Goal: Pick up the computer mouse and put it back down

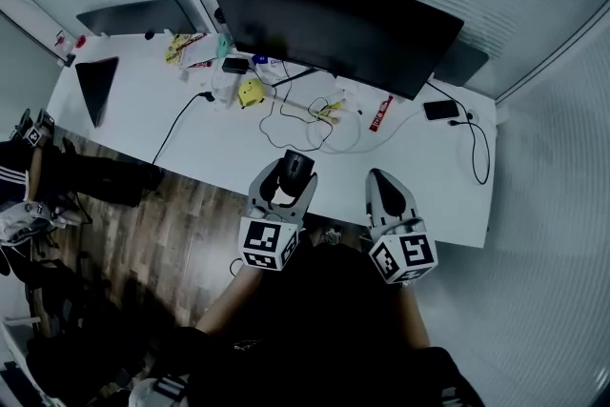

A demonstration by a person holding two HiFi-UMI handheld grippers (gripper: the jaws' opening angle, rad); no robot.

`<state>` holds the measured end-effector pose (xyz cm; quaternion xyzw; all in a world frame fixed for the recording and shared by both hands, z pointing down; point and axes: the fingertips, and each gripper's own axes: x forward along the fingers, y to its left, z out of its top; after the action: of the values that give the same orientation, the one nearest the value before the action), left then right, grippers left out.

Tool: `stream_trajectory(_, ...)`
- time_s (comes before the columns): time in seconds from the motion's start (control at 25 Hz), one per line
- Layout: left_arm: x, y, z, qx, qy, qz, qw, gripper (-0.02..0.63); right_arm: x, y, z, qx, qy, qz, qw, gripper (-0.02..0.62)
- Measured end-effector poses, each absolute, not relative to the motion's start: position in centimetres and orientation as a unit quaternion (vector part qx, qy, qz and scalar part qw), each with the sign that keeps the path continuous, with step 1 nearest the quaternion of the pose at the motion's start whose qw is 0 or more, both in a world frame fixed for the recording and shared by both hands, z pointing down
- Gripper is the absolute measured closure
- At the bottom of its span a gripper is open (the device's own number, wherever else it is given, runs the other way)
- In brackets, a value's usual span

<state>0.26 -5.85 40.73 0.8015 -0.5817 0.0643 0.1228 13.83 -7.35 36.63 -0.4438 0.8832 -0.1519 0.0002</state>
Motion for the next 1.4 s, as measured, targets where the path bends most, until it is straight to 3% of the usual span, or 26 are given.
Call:
stream_trajectory(0.68,-0.4,-6.2,32.0,0.807,-0.588,0.000,0.047,0.323,17.5,-8.2,28.5,-0.471,0.879,-0.069,0.043,0.597)
stream_trajectory(1.4,0.4,-7.1,33.8,0.817,-0.574,0.016,0.055,0.324,16.9,-8.7,29.2,-0.473,0.878,-0.068,0.034,0.597)
